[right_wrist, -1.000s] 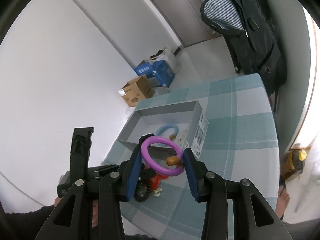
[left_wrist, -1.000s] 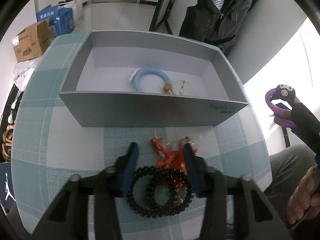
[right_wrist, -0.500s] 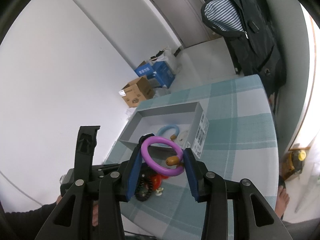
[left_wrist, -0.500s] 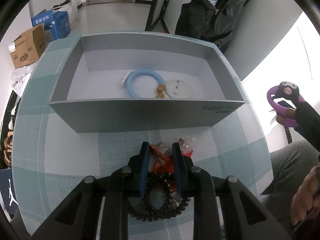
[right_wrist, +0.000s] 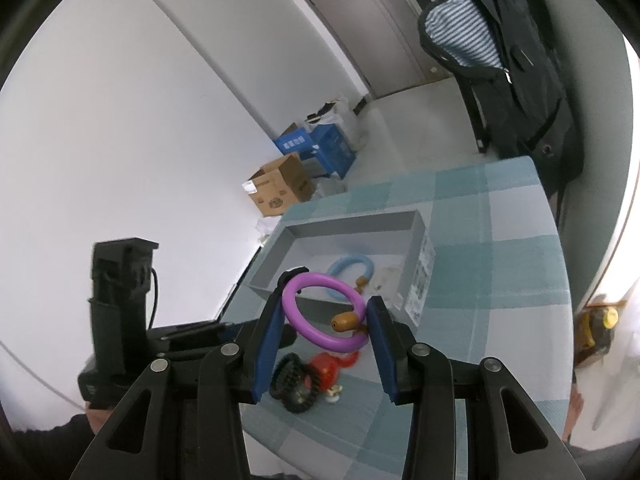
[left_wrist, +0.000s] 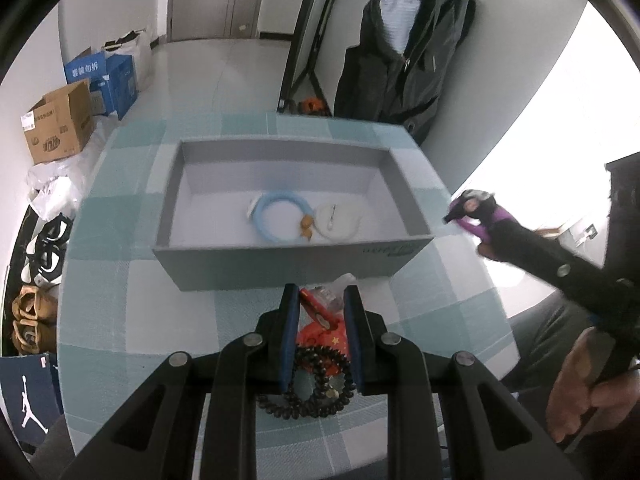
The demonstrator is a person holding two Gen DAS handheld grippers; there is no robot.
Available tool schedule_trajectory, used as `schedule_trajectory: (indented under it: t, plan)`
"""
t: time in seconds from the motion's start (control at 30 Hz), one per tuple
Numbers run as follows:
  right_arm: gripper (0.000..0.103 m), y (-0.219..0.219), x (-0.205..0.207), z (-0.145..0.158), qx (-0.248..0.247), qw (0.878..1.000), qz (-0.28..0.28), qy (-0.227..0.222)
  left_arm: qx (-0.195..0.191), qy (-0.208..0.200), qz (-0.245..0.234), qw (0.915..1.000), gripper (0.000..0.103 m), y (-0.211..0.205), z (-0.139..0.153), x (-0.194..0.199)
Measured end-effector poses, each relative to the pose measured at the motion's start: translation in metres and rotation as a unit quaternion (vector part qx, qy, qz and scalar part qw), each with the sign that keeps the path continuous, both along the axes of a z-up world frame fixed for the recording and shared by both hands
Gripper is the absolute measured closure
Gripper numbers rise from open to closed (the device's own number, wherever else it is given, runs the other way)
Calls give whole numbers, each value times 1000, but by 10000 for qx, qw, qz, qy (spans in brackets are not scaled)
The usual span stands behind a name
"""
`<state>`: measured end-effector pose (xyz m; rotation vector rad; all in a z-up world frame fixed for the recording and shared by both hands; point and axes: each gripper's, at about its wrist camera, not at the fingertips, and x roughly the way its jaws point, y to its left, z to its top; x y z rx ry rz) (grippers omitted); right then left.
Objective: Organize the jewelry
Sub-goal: 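Lower the pink bracelet and red charm into the box and open both grippers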
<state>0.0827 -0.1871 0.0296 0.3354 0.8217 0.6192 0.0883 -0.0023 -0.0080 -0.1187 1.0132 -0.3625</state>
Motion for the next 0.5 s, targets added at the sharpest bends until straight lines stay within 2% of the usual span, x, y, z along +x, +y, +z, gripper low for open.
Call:
schedule_trajectory:
  t: [0.3, 0.5]
  plan:
    - [62, 16, 15, 10, 19, 9999, 83, -118, -108, -306, 94, 9994, 86, 16, 19, 12]
    - [62, 28, 33, 14, -19, 9997, 183, -153, -212, -342, 128, 9991, 86, 22, 20, 33]
